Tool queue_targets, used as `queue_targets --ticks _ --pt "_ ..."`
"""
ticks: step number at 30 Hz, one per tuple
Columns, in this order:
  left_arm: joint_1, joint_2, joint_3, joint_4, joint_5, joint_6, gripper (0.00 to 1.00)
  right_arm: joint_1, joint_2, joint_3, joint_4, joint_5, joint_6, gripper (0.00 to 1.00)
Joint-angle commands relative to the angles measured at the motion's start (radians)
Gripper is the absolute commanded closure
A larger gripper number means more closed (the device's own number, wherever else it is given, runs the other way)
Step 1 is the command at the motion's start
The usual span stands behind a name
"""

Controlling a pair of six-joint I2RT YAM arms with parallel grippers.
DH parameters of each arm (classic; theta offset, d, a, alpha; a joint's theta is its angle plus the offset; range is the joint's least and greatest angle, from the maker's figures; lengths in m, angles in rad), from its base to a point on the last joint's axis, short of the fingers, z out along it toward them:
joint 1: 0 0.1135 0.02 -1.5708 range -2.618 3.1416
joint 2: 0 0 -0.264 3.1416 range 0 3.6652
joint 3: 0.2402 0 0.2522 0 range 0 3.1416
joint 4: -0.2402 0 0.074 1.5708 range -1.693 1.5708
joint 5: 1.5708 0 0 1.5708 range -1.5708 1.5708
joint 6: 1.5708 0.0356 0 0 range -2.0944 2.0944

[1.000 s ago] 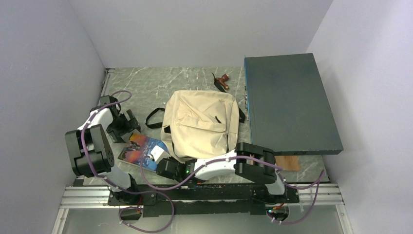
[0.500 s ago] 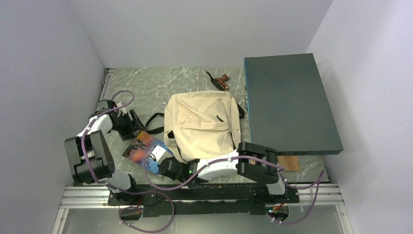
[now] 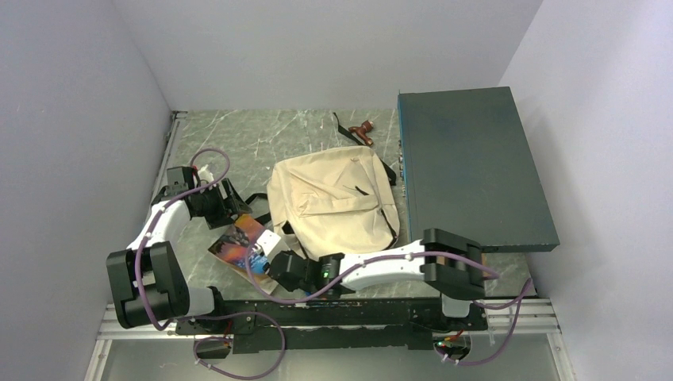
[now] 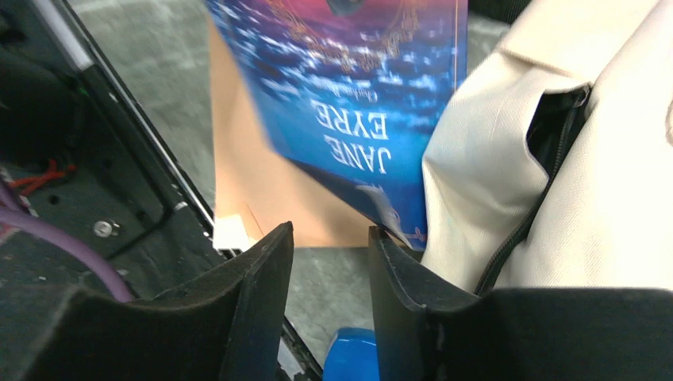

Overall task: Pack the student bag
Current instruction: Pick up the book from the center of the board.

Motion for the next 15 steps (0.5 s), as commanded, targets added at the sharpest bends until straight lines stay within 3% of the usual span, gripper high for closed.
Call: queue_targets --ticks 1,6,11,12,15 --pt "-0.015 -0.025 0.000 -0.052 0.115 -0.041 0.23 -0.006 -0.032 0.015 0.061 -0.008 0.018 0.55" --pt "-0.014 -0.026 0.008 -0.068 0.115 -0.020 0.22 -0.007 -0.007 0.038 0.061 -0.037 0.023 0.49" --pt "-0.014 -0.020 0.002 -0.059 0.105 -0.015 0.23 0.000 -0.097 0.024 0.085 -0.249 -0.042 0.32" --pt "-0.013 -0.016 0.003 -0.061 0.102 -0.013 0.23 0.009 -0.120 0.017 0.090 -0.277 -0.052 0.23" --pt "-0.013 -0.005 0.009 -0.052 0.101 -0.011 0.23 0.032 -0.171 0.006 0.079 -0.314 -0.068 0.15"
